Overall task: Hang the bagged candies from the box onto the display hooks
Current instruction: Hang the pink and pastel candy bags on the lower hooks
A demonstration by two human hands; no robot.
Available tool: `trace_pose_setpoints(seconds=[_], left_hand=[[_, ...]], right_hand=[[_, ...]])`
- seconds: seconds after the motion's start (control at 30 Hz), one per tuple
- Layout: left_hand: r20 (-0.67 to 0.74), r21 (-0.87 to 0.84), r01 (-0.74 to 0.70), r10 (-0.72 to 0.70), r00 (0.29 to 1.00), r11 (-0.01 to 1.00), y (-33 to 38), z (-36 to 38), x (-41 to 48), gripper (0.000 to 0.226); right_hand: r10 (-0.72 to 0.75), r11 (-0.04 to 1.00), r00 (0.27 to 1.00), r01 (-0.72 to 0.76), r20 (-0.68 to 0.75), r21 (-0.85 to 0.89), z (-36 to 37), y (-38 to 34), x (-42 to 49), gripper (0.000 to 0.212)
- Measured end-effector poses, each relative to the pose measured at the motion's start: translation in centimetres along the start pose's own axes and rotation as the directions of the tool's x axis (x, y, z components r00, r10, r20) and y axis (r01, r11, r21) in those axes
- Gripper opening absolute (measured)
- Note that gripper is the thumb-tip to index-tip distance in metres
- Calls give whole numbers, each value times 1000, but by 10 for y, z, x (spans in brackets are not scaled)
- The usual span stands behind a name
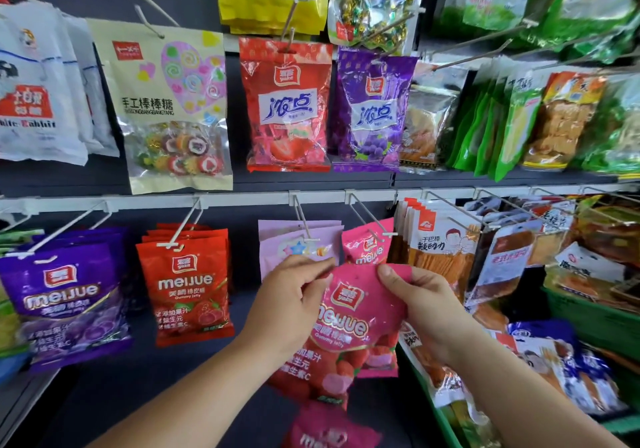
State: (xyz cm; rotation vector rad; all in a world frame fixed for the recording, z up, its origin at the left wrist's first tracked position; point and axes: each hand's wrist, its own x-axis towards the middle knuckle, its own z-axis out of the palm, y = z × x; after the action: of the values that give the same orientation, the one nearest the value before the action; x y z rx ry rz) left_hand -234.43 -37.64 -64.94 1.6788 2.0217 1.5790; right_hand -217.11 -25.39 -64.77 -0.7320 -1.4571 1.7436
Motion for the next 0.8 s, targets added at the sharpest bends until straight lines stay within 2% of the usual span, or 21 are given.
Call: trace_pose_setpoints(seconds=[0.13, 0.3, 0.47, 0.53, 0.67, 0.73, 0.8], left_hand=[[83, -45, 59, -55, 995, 997, 0, 0, 1, 29], [39, 7, 83, -83, 996, 997, -17, 11, -5, 25], [57, -63, 308, -304, 951, 949, -32, 18, -3, 18], [52, -67, 355, -352, 935, 933, -29, 23, 6, 18], [14, -74, 373, -373, 928, 925, -23, 33, 27, 17], [1, -87, 389, -390, 921, 917, -21, 37, 36, 21], [-18, -98, 385, -389, 921, 918, -22, 41, 43, 19]], right_hand=[[-8, 999, 998, 6, -59, -31, -5, 6, 11, 18], [24, 999, 989, -29, -146, -31, -4, 29, 15, 16], [49, 997, 969, -63, -243, -51, -20, 35, 26, 17], [41, 995, 971, -62, -235, -84, -25, 26, 34, 17], [20, 990, 979, -47, -203, -131, -34, 17, 55, 30], [3, 995, 976, -26, -220, -101, -38, 15, 68, 36], [-8, 999, 966, -5, -259, -48, -41, 13, 84, 33]])
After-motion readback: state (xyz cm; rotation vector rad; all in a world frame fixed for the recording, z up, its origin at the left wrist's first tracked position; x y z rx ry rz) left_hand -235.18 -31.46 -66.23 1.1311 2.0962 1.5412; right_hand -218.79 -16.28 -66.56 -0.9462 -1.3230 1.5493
